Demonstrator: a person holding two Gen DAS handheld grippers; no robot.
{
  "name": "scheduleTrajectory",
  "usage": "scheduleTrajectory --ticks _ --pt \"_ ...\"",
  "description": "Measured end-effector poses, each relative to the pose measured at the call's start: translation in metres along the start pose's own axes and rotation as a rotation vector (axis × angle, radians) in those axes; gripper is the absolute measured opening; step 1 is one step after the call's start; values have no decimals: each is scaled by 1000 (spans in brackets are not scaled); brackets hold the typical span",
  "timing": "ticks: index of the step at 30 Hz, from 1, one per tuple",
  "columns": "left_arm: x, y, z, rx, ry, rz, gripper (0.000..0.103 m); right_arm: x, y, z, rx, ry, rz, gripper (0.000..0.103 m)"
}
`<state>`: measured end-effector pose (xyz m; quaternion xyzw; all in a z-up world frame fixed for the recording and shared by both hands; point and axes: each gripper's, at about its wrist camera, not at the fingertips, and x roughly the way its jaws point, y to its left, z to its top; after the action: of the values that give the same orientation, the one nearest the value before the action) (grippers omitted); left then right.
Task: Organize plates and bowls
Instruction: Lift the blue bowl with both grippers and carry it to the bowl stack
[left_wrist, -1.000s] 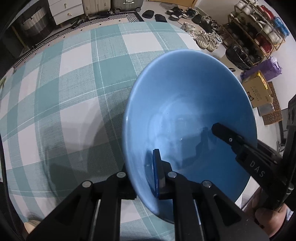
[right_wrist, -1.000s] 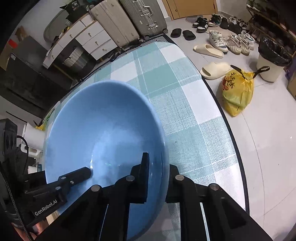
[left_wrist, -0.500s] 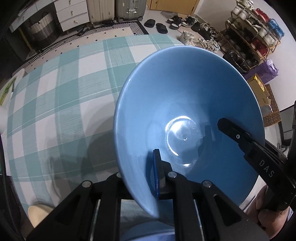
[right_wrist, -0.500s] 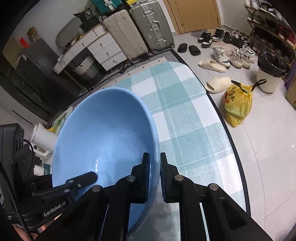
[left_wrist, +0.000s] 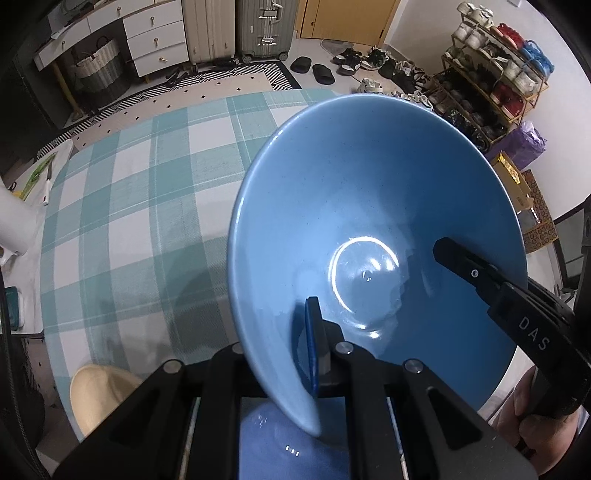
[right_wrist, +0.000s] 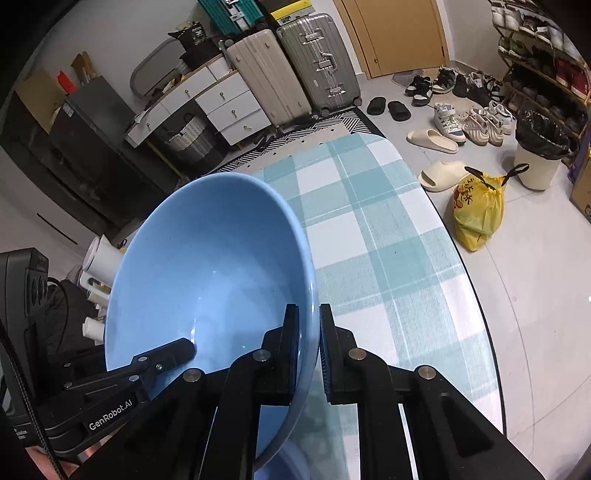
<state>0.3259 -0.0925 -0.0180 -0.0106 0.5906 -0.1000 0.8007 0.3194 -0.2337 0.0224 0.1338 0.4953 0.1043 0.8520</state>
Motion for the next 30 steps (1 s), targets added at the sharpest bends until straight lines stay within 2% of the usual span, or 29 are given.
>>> scheduleTrajectory --ticks 5,19,22,26,30 --pt "-14 5 -22 0 -18 -3 10 -15 15 -21 -14 14 -11 11" --pt "-28 29 -100 -21 1 -19 11 -30 55 -91 -109 86 -20 11" --pt "-23 31 -117 -16 12 4 12 -22 61 -107 -122 119 -29 11" --pt "-16 32 -138 12 12 82 16 -13 69 -126 -145 143 -32 12" --pt "-9 36 -149 1 20 87 17 -6 63 -138 -132 154 -19 12"
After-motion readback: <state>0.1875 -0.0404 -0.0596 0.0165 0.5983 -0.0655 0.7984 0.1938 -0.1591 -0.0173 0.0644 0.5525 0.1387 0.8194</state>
